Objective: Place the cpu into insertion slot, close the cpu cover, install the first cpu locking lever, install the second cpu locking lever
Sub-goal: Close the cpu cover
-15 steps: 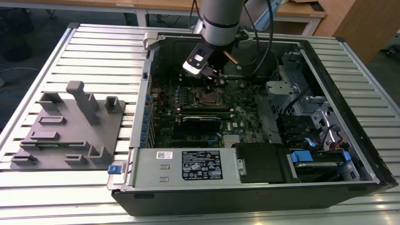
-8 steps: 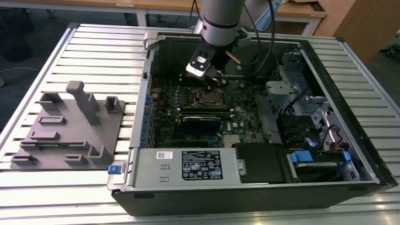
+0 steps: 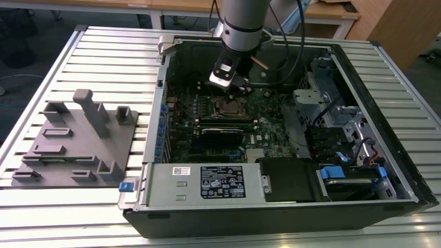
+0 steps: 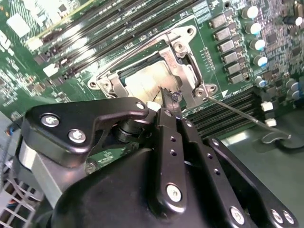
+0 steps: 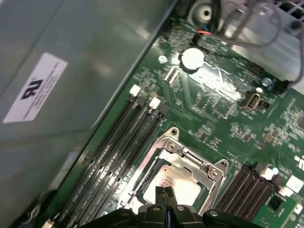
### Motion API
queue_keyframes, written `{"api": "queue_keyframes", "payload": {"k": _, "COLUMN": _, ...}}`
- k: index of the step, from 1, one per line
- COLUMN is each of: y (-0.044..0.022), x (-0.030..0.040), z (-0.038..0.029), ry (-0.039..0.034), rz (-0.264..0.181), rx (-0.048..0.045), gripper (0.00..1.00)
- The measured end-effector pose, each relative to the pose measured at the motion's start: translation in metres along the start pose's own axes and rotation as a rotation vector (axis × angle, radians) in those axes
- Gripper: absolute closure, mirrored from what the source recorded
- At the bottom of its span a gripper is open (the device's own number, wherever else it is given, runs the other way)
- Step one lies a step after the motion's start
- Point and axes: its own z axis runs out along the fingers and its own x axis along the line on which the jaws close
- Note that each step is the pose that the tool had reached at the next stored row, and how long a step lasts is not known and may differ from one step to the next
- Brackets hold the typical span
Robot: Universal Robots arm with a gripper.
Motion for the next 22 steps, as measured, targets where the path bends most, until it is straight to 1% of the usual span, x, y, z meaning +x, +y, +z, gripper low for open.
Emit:
{"api": "queue_keyframes", "payload": {"k": 11, "y": 0.0, "x": 0.0, "z": 0.0012, "ry": 0.0053, "rz": -0.154, "rx": 0.0007, "gripper": 0.9}}
{"api": "queue_keyframes", "payload": {"k": 13, "y": 0.0, "x": -0.0001, "z": 0.0012, "ry": 0.0052, "rz": -0.163, "rx": 0.001, "gripper": 0.9}}
{"api": "queue_keyframes", "payload": {"k": 22, "y": 0.0, "x": 0.0, "z": 0.0012, "ry": 0.0053, "rz": -0.17, "rx": 0.0012, "gripper": 0.9}}
